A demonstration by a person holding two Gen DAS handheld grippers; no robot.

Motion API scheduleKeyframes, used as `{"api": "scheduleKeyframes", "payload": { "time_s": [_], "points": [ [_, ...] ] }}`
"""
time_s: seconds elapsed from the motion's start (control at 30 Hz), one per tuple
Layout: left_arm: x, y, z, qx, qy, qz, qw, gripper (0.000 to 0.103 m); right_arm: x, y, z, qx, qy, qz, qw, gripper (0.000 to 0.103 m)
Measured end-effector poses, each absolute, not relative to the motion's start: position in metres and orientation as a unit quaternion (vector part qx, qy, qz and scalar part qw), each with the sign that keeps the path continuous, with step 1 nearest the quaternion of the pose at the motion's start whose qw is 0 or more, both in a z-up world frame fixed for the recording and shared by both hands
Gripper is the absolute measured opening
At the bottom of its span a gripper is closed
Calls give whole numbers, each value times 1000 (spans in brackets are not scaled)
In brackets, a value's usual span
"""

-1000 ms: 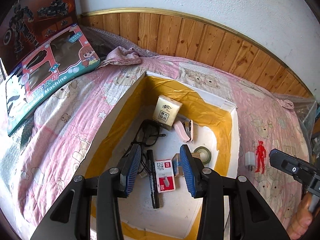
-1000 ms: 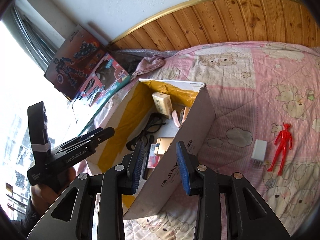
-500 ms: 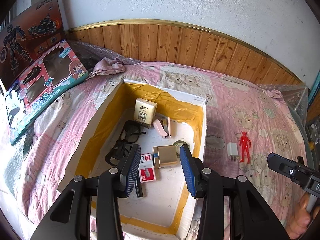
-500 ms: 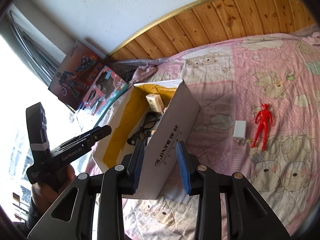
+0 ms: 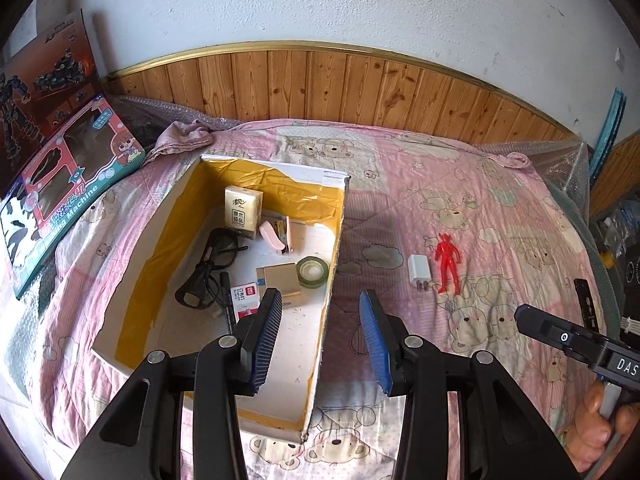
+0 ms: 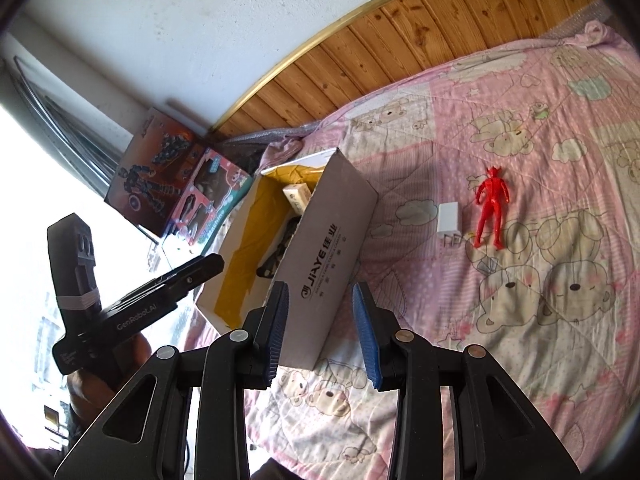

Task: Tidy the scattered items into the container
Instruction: 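Withdraw both tools from the box toward the white charger and red figure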

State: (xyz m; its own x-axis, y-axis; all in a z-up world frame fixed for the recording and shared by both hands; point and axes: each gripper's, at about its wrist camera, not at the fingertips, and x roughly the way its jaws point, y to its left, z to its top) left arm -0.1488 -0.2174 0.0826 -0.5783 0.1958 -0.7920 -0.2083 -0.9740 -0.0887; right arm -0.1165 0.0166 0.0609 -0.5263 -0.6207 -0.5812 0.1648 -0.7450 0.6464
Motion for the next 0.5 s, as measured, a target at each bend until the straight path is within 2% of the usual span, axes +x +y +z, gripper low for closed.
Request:
{"api": "scheduleKeyframes", "payload": {
  "time_s": [0.5],
  "points": [
    [-124,-153,72,-464,24,868,175,42,-86,62,49,415,-308,-831,205,37]
  ]
}}
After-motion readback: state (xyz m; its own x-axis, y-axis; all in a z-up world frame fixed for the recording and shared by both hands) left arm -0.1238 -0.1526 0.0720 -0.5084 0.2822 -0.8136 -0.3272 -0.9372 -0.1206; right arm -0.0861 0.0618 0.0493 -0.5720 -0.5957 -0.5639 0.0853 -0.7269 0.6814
